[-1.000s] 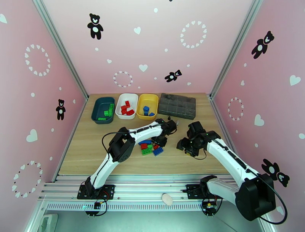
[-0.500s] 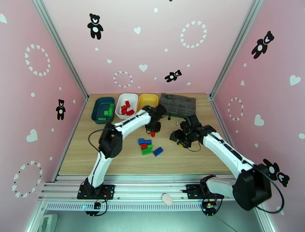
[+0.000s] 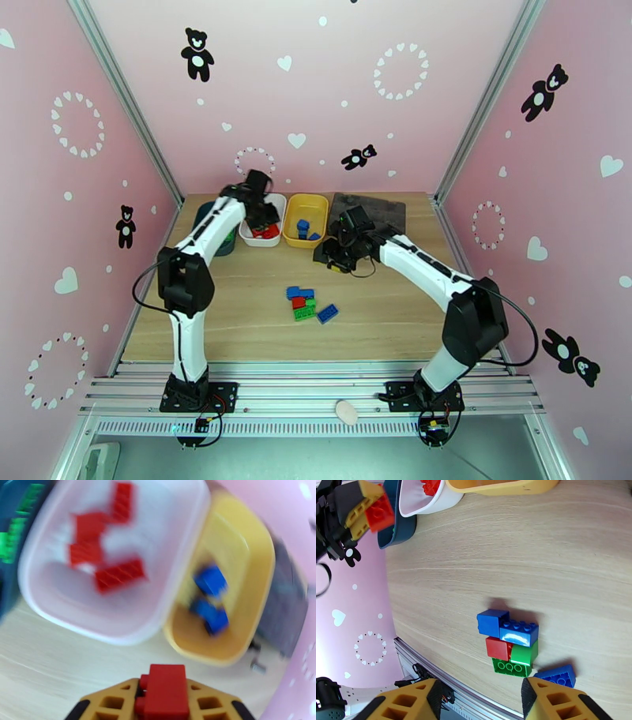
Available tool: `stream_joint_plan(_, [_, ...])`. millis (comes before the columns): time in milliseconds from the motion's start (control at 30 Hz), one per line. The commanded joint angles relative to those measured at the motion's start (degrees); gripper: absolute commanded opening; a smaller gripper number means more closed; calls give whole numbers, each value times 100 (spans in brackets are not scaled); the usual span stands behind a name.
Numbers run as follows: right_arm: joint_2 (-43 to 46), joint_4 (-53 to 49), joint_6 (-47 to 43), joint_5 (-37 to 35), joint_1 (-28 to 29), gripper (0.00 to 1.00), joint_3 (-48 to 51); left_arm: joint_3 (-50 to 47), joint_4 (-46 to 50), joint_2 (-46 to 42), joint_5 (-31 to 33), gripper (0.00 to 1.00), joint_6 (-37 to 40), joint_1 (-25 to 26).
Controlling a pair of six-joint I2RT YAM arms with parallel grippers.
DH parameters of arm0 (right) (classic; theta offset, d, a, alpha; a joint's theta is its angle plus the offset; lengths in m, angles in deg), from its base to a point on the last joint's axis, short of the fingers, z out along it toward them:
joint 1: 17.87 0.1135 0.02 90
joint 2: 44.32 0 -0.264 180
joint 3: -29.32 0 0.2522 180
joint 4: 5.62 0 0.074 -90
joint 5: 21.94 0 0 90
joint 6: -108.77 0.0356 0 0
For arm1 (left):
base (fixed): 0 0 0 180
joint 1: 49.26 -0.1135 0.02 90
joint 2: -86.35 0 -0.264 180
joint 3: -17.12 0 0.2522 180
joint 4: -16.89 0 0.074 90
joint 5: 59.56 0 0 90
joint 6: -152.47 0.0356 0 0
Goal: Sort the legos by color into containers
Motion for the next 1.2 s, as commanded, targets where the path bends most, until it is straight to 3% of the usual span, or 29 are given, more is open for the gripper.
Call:
stream_joint_plan(0, [-90, -233, -109, 81, 26, 58, -260, 668, 97, 469, -156, 43, -148, -126])
stream_joint_plan(167, [0, -308, -118, 14, 26, 58, -161, 1695, 473, 919, -179, 71, 47, -174])
stream_joint_plan(333, [197, -404, -184, -137, 30, 61, 39, 1410, 549, 536, -37, 73, 181, -110])
stream_joint_plan(567, [461, -504, -250, -303, 35, 65, 484, -957, 222, -944, 488, 73, 318, 502])
stream_joint_plan(733, [710, -507, -249, -383, 69, 67, 816, -2883, -72, -2037, 875, 73, 27, 1117])
stream_joint_plan(867, [809, -897, -461, -848, 295, 69, 900, -4258, -370, -2722, 869, 73, -325, 1551])
stream_joint_plan(1033, [691, -1095, -297, -1076, 595, 69, 1149, -5464, -760, -3255, 713, 73, -857, 1787])
stream_joint_plan(1167, [495, -912, 90, -1061, 852, 67, 1431, -5850, -920, -3548, 745, 75, -1122, 1802])
